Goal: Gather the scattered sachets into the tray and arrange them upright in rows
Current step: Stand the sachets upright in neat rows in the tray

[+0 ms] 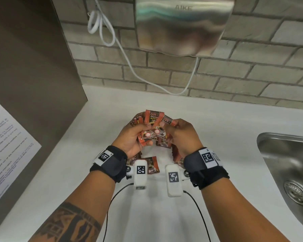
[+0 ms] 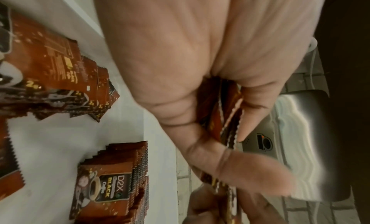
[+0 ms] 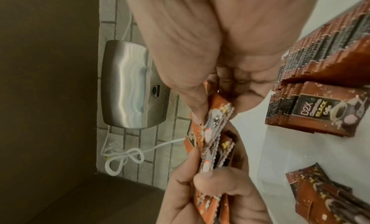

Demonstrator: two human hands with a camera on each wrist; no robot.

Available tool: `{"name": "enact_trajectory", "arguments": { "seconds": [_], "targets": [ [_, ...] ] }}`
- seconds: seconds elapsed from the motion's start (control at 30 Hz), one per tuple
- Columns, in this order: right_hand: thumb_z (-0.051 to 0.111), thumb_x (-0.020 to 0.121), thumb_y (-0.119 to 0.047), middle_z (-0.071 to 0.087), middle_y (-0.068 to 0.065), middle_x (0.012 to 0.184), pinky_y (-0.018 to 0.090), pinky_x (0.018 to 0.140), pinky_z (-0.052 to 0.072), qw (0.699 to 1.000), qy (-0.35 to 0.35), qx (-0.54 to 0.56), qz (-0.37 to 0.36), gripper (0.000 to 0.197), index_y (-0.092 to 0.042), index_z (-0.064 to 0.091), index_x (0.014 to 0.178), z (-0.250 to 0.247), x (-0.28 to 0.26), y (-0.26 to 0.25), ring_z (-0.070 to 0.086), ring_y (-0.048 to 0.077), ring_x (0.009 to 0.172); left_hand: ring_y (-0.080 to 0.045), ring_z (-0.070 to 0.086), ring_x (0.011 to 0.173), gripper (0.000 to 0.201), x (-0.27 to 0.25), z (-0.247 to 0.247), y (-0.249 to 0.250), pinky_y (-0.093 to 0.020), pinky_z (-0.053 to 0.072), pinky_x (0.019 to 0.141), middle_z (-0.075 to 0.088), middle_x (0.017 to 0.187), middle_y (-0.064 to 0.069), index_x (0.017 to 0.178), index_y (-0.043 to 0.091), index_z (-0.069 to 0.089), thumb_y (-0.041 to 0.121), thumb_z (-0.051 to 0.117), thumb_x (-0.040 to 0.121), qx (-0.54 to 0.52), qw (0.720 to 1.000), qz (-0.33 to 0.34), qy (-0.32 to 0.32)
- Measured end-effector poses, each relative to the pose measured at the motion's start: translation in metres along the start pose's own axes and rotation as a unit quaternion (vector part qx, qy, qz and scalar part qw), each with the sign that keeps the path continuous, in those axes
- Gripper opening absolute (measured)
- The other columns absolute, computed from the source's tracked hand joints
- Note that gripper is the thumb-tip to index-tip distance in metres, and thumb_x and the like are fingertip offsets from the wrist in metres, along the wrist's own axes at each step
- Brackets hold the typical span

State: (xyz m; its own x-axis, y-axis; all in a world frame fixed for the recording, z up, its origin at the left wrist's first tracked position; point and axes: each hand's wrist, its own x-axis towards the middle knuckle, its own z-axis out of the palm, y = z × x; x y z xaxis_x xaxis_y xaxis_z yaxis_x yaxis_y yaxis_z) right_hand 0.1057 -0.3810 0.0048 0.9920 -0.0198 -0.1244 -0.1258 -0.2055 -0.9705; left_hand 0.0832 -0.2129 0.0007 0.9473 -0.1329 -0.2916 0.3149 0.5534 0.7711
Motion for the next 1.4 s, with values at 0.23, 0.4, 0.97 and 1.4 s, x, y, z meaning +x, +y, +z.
{"name": "enact_trajectory", "arguments": {
  "seconds": [0.23,0.4,0.97,1.4],
  "targets": [
    [0.054,0.094,-0.006,0.075,0.015,0.092,0.041,0.078,0.06,0.975,0.031,0.217,0.023,0.009,-0.002,0.062,0.092,0.011,-0.006,-0.021,0.074,0.028,0.087,-0.035,0.063,0.097,0.024,0.007,-0.024,0.014,-0.026,0.047,0.045,0.066,0.112,-0.026,0.105,0.002,0.069,0.0,0.069,0.081,0.012,1.0,0.012,-0.01],
    [0.073,0.083,-0.041,0.067,0.008,0.086,0.038,0.068,0.058,0.993,0.014,0.119,0.019,0.051,-0.007,0.053,0.116,0.02,0.0,-0.018,0.067,0.021,0.075,-0.026,0.068,0.079,0.025,0.003,-0.022,0.016,-0.025,0.047,0.045,0.07,0.102,-0.019,0.109,0.006,0.069,-0.006,0.065,0.087,0.063,0.995,0.027,-0.076],
    [0.079,0.085,-0.015,0.069,0.002,0.084,0.024,0.055,0.049,0.986,-0.135,0.094,-0.015,0.031,-0.013,0.061,0.11,-0.005,0.014,-0.008,0.064,0.013,0.069,-0.018,0.072,0.08,0.026,0.011,-0.003,0.004,-0.023,0.05,0.049,0.077,0.095,-0.008,0.105,0.009,0.074,0.0,0.078,0.08,0.19,0.98,0.037,-0.035],
    [0.05,0.093,0.01,0.071,0.021,0.1,0.04,0.077,0.06,0.977,-0.105,0.183,0.013,0.037,-0.008,0.062,0.122,-0.013,0.017,-0.01,0.071,0.034,0.091,-0.023,0.074,0.092,0.033,0.005,-0.01,0.009,-0.03,0.062,0.062,0.076,0.102,-0.009,0.117,0.013,0.07,-0.004,0.065,0.09,0.099,0.993,0.047,-0.037]
  ]
}}
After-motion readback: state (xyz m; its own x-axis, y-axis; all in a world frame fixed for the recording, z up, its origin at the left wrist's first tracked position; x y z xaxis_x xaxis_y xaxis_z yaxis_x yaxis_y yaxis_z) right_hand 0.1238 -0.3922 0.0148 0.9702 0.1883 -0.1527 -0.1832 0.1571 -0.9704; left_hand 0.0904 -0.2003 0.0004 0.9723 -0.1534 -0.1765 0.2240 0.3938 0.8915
